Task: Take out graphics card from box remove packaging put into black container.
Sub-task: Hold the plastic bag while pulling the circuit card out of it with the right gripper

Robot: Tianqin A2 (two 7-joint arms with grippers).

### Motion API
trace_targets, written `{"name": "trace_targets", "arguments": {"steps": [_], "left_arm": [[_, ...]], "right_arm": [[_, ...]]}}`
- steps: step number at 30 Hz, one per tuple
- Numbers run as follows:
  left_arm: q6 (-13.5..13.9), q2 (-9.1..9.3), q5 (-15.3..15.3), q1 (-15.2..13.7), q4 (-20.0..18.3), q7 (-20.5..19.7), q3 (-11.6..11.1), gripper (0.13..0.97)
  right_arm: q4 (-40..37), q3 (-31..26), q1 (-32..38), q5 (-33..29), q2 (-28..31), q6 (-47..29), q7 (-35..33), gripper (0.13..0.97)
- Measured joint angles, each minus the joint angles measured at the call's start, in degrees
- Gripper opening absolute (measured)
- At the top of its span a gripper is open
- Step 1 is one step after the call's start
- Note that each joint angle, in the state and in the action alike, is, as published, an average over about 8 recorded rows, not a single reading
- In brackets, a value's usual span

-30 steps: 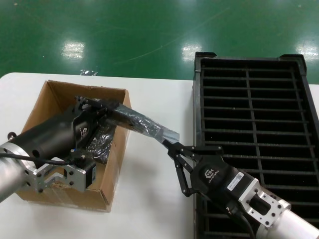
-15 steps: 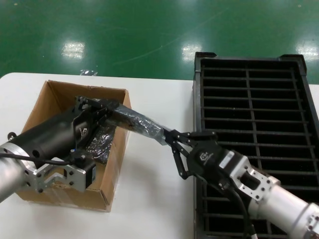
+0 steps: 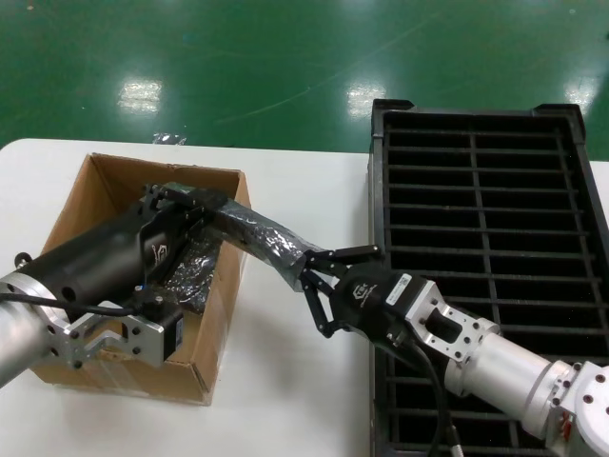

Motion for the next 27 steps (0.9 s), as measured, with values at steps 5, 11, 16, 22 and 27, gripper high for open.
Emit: {"name": "trace_targets", "arguments": {"steps": [5, 11, 16, 22, 27], "left_arm": [[0.00, 0.00, 0.00, 0.00, 0.00, 0.00, 0.00, 0.139], [0.00, 0.00, 0.00, 0.00, 0.00, 0.00, 0.00, 0.139], [0.00, 0.00, 0.00, 0.00, 0.00, 0.00, 0.00, 0.139], [0.00, 0.00, 0.00, 0.00, 0.00, 0.00, 0.00, 0.139], [0.00, 0.00, 0.00, 0.00, 0.00, 0.00, 0.00, 0.139]], "right_arm": [[-0.48, -0.44, 0.46, -0.06, -0.25, -0.97, -0.57, 0.133], [-0.27, -0.18, 0.41, 0.57, -0.47, -1.88, -1.99, 0.133], [0.18, 0.07, 0.27, 1.09, -0.62, -2.47, -2.81, 0.133], [0.53, -0.04, 0.16, 1.40, -0.77, -3.09, -2.93, 0.132], [1.03, -0.31, -0.17, 1.47, -0.53, -3.66, -2.49, 0.153]]}}
